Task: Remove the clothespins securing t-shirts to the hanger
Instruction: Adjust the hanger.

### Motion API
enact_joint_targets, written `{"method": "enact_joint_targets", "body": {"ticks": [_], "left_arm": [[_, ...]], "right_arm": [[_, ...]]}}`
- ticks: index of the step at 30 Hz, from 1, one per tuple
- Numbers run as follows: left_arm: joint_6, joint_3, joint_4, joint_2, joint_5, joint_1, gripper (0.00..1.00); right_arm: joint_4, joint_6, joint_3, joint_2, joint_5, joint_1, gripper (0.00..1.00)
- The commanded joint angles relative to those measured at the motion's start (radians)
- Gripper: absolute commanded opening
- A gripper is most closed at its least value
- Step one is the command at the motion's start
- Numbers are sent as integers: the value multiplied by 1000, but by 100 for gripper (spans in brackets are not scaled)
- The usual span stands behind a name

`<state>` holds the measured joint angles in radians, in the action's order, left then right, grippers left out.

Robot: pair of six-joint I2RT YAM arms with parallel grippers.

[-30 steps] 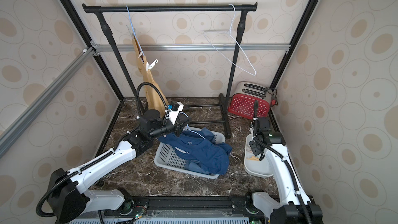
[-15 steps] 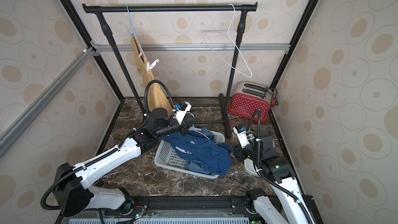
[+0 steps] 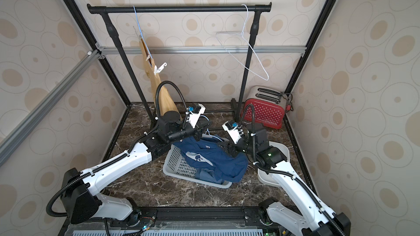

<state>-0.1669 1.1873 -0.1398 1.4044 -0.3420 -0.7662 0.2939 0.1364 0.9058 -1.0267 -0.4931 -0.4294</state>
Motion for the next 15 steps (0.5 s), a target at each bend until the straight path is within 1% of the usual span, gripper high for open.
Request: {"method": "enact_joint_targets", "body": {"ticks": [1, 8, 11, 15], "left_arm": [[-30, 49, -24, -10, 1, -10, 0], [-38, 49, -25, -11, -10, -14, 0], [-40, 44, -28, -16, -12, -15, 0], [-40, 40, -33, -22, -14, -14, 0]], "right_arm": [[-110, 9, 56, -44, -86, -24, 59], [-191, -32, 109, -138, -131, -67, 55], [-233, -66, 117, -161, -144, -72, 49], [-236, -70, 134, -188, -148, -80, 39]]}}
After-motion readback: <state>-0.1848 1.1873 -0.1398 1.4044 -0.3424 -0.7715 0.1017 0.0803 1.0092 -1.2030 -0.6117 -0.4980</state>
